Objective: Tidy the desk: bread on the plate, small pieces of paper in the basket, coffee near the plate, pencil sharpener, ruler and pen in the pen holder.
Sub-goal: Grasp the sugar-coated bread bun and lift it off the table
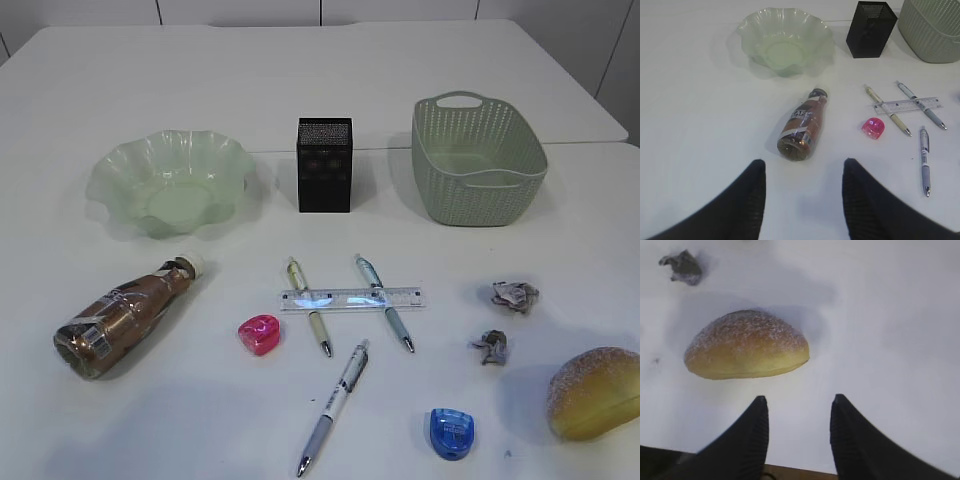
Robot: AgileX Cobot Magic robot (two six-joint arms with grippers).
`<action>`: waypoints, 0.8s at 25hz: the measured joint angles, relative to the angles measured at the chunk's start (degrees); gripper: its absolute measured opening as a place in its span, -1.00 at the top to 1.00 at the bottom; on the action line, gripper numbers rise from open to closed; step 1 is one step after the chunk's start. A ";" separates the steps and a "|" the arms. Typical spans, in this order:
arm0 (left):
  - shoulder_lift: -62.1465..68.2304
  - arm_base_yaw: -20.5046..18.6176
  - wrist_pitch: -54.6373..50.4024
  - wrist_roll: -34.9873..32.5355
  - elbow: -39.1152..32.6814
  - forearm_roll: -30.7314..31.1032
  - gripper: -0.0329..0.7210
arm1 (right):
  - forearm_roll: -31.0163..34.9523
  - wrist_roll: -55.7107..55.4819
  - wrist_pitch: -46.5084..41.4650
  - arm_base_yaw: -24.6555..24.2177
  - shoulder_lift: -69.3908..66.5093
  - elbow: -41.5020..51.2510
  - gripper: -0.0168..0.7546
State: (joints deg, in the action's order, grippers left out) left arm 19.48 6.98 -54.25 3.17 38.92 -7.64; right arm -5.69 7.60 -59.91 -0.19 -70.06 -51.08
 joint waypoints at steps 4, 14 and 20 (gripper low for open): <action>0.00 0.00 0.00 0.00 0.00 0.00 -0.02 | 2.30 11.36 -0.48 0.00 -0.58 0.00 0.09; 0.00 0.49 0.96 0.00 0.00 -1.04 -0.02 | 0.46 36.59 -0.01 0.00 -0.70 0.00 0.04; 0.00 2.19 2.74 0.00 0.00 -1.35 -0.02 | 0.81 43.65 0.86 0.00 -2.61 0.00 -0.34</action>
State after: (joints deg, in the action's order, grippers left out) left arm 19.48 9.17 -51.51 3.17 38.92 -8.99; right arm -4.88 51.25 -59.05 -0.19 -72.67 -51.08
